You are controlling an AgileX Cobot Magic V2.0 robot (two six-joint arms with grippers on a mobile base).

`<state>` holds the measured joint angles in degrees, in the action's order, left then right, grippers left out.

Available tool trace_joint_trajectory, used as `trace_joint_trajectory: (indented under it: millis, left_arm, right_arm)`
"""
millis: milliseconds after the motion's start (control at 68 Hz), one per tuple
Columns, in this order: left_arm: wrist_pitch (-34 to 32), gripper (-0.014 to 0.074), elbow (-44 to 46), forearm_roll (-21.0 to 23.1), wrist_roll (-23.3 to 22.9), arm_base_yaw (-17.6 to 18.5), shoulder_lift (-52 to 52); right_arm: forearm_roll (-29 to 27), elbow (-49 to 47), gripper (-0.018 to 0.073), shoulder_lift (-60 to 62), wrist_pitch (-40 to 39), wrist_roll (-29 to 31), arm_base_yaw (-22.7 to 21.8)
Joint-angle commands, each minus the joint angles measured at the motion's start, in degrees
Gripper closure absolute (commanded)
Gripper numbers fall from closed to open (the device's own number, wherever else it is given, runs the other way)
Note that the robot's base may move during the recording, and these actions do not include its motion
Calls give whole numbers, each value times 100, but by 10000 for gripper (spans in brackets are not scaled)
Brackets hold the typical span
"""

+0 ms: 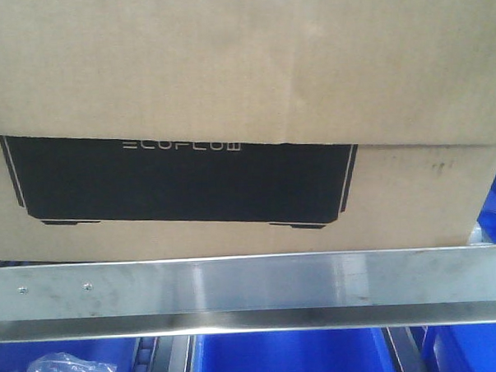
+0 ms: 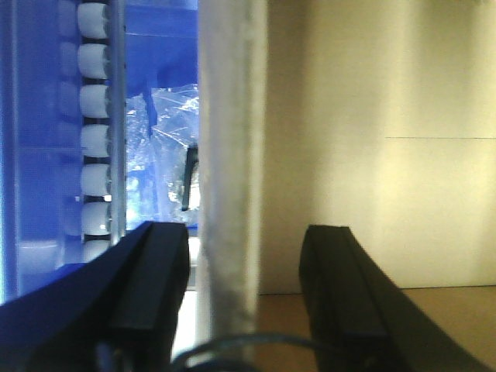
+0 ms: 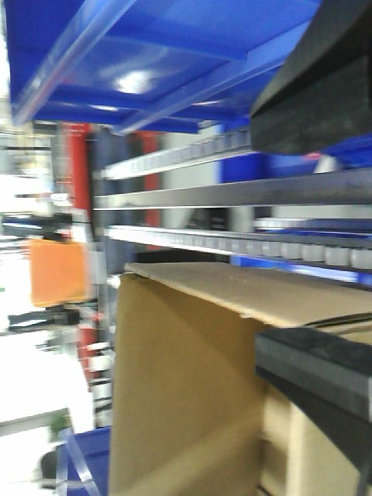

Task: Grab box from left shelf to table start

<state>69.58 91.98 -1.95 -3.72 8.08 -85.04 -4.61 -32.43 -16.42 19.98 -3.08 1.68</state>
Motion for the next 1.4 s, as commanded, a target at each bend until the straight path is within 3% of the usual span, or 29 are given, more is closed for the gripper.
trace_joint_trajectory:
  millis: [0,221,397,530,1059,1192,1324,1383]
  left_arm:
    - [-70,342,294,-239,-22,-16,178]
    - [70,342,405,-447,-22,-16,178]
    - [48,342,405,-423,-22,-16,178]
    - [48,342,405,-423,-22,-16,178]
    - [-80,342,405,-365,-22,-16,175]
    - [-80,392,405,-311,-22,-16,175]
    - [-70,587,405,-284,-22,-16,175]
    - [-70,695,405,-284,-22,-16,175]
  right_arm:
    - [-7,-766,-13,-755,62,3,-1]
    - [-55,-2291,-13,-2405,1399,9,4]
    - [-106,-3112,-13,-3537,1968,37,4]
    - [-588,-3651,-13,-4317,2382,491,4]
    - [-825,-4111,-4,-6273,2280,911,142]
    - [-825,-4117,190,-6355,2109,966,307]
    - [-825,-4204,521,-6350,2145,966,336]
    - [-819,-4240,488,-6350,2158,966,336]
